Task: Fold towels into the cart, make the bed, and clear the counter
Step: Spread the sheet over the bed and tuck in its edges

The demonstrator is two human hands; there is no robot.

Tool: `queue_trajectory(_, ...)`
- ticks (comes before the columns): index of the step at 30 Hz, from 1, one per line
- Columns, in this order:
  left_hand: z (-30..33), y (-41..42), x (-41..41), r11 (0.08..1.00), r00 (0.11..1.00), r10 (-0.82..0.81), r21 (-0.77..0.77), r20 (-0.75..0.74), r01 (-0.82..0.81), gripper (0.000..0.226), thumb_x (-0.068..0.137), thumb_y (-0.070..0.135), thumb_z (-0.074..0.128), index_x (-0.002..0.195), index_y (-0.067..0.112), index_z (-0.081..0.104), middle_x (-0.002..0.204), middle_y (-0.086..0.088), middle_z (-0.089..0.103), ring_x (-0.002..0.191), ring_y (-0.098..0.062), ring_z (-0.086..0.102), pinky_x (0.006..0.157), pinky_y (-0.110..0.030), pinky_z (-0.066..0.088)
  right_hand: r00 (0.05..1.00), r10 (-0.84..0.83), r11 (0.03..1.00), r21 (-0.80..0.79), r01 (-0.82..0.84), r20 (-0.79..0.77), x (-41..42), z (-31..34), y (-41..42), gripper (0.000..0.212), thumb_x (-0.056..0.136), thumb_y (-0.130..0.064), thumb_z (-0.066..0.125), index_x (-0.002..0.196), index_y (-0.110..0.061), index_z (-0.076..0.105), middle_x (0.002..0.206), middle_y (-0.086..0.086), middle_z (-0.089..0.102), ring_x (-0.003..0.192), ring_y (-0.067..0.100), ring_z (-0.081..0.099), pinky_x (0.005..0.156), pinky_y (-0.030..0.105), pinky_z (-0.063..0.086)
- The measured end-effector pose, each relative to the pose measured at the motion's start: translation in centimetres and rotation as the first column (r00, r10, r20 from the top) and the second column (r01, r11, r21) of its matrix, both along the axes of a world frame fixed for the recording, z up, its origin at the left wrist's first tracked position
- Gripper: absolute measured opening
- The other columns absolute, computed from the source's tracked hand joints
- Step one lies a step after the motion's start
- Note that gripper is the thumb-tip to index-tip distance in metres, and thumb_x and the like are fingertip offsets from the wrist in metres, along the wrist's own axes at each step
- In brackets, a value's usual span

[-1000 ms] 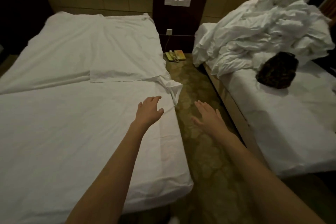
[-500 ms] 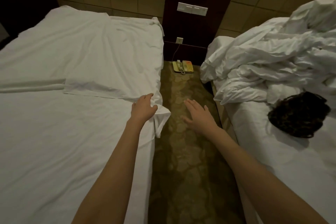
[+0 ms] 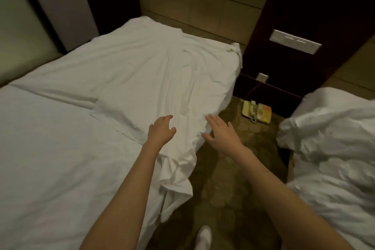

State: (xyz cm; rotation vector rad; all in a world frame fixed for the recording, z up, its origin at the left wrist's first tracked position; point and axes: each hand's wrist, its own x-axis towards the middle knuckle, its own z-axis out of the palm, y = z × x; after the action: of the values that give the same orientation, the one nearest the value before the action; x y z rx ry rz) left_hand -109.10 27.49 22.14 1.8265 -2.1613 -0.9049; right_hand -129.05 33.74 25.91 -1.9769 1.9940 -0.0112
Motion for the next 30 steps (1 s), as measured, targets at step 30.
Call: queue_trajectory(30,-25.0,-18.1,6.1,0.385,0.394,0.897,0.082,0.203,-0.919,0.069,0.094,0.042,0.049,0.150,0.016,0.018,0.152,-0.016,0.026,0.137,-0.032,0.029,0.112,-0.041,0.025,0.490,0.870,0.490,0.179,-0.853,-0.044,7.6,-26.4,-44.2,0.063,0.099,-0.047,0.034,0.152,-0.022,0.010,0.160,-0.004,0.005,0.147,0.017,0.000,0.117,0.047,0.006)
